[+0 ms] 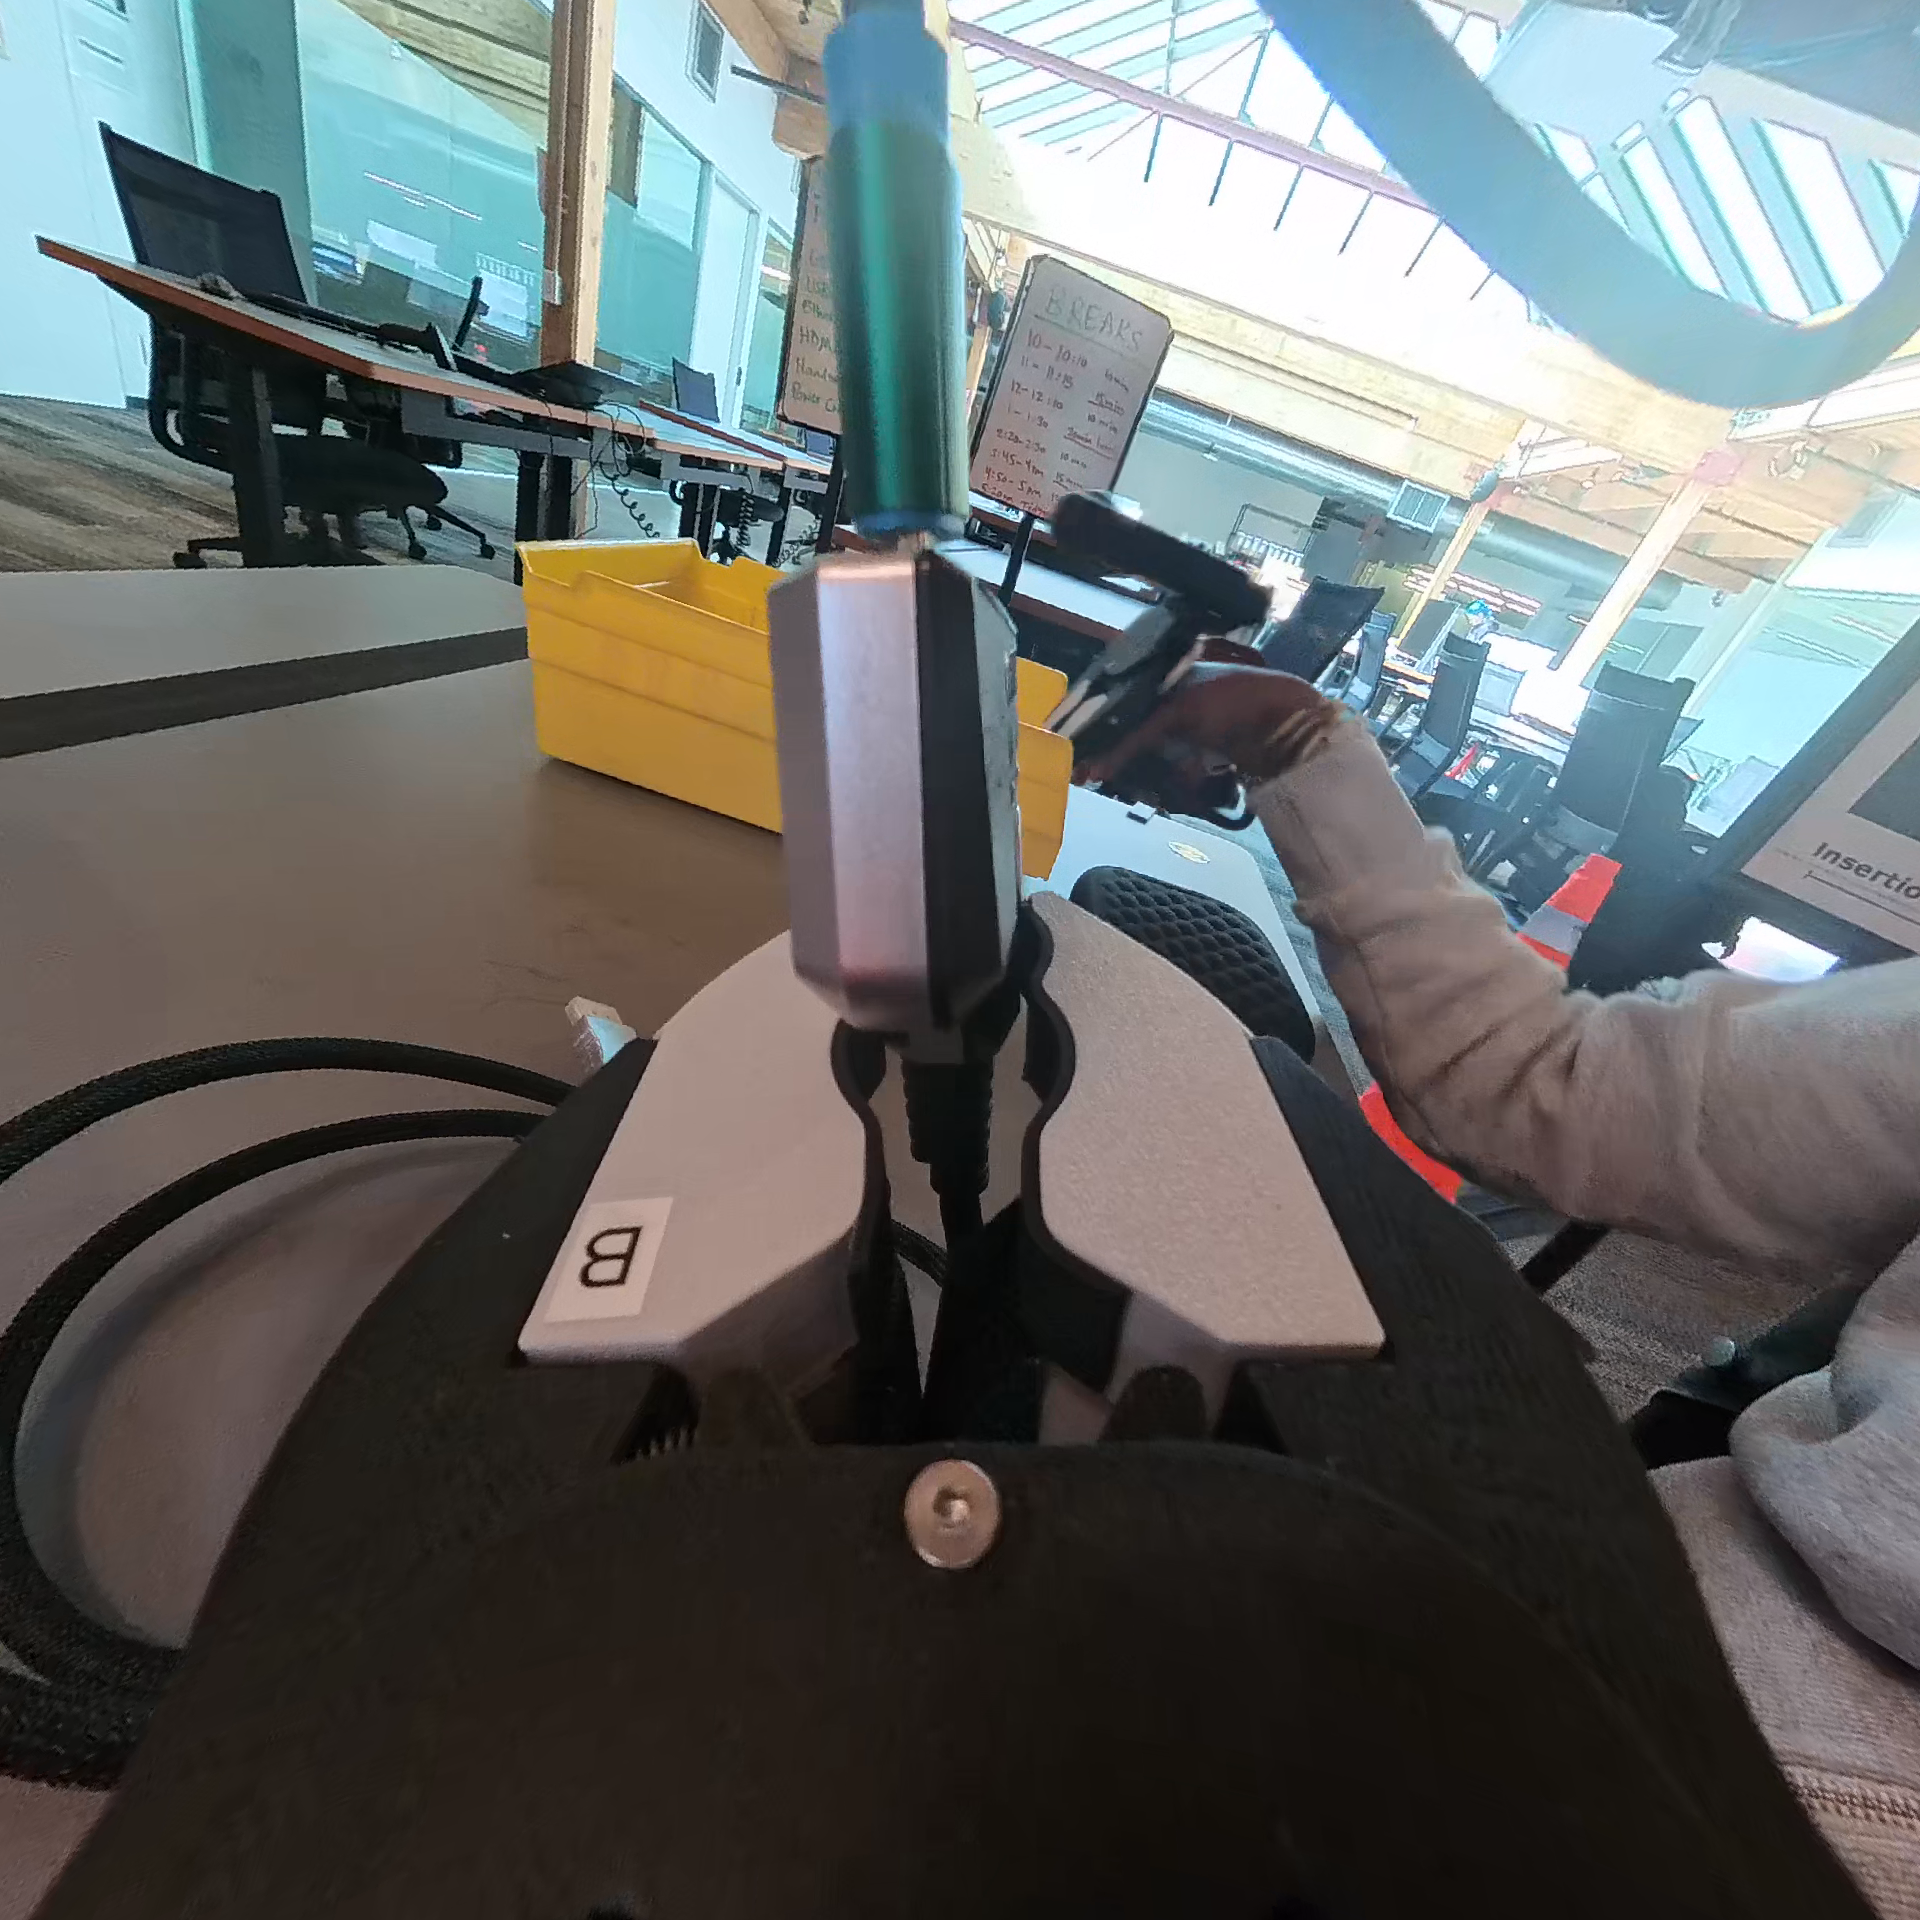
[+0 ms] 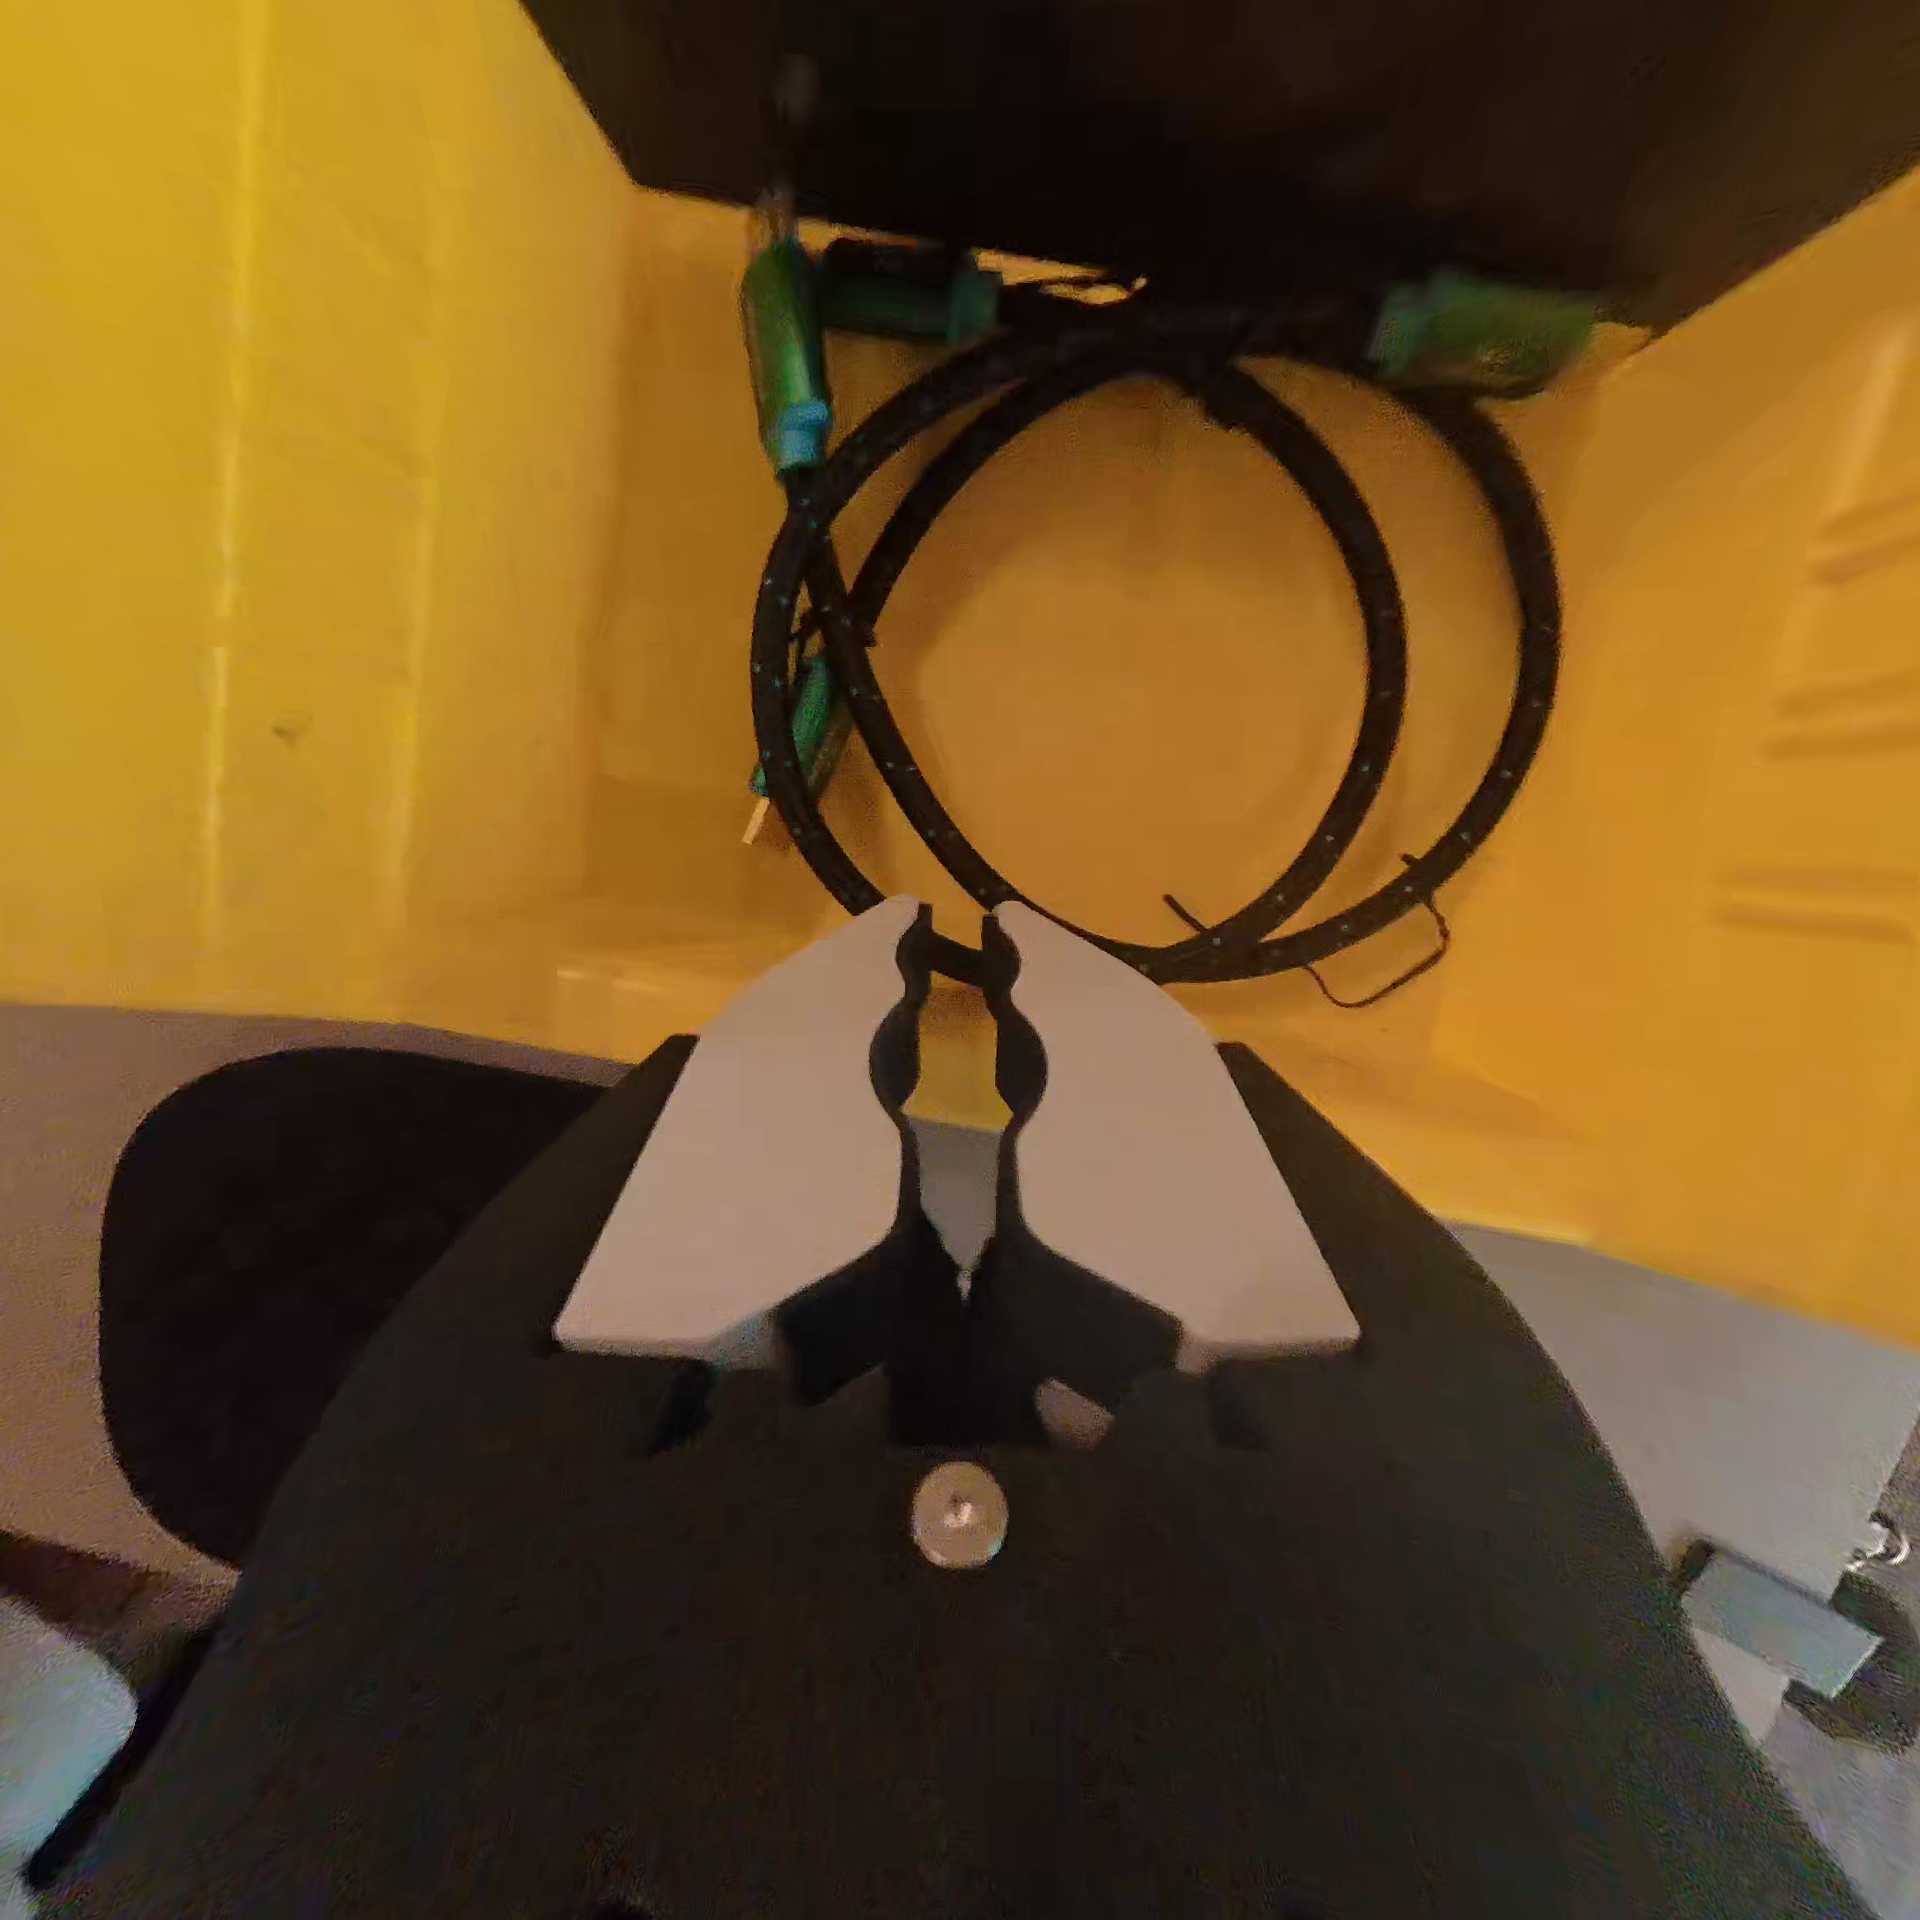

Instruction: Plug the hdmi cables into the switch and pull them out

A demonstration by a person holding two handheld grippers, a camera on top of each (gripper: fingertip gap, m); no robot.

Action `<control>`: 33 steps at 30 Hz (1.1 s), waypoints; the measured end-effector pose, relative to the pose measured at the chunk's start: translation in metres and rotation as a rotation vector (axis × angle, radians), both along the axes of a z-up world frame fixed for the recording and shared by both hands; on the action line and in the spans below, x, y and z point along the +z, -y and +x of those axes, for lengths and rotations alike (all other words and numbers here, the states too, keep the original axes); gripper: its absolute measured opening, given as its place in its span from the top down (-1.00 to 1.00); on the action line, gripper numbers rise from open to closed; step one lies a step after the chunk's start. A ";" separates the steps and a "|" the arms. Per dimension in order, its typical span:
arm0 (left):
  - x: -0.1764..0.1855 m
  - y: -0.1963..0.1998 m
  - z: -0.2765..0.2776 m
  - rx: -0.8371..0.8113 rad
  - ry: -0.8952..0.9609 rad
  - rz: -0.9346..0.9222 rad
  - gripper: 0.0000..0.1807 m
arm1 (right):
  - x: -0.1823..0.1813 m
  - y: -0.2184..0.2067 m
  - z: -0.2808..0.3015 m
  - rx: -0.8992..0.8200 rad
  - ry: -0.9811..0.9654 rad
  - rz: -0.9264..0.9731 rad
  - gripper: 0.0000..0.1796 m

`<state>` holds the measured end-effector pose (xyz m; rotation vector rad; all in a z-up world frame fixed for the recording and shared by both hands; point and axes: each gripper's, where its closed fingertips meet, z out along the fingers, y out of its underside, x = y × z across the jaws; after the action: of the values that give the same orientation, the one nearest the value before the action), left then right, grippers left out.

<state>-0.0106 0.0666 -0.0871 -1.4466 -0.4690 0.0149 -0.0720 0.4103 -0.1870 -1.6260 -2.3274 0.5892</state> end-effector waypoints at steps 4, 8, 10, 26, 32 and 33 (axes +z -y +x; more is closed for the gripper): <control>0.000 0.000 0.000 0.002 -0.002 -0.002 0.76 | -0.017 -0.003 -0.002 0.081 0.273 0.087 0.95; 0.000 0.001 -0.001 0.005 0.002 0.004 0.76 | 0.009 0.001 -0.008 0.079 0.183 0.123 0.78; 0.000 0.001 -0.002 0.008 0.002 0.004 0.76 | 0.036 0.007 -0.016 0.017 0.006 0.080 0.73; 0.001 0.023 -0.028 0.207 0.054 0.040 0.76 | 0.168 0.354 0.154 1.453 -0.785 -0.715 0.57; -0.002 0.007 -0.010 0.068 0.040 -0.003 0.76 | 0.158 0.364 0.048 0.911 -0.876 -0.969 0.59; -0.006 0.001 -0.005 0.032 0.034 -0.036 0.76 | 0.158 0.358 0.044 0.877 -0.866 -1.034 0.60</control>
<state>-0.0154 0.0653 -0.0931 -1.4764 -0.5227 0.0245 -0.0279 0.0528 -0.0288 -0.1547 -1.9151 2.3427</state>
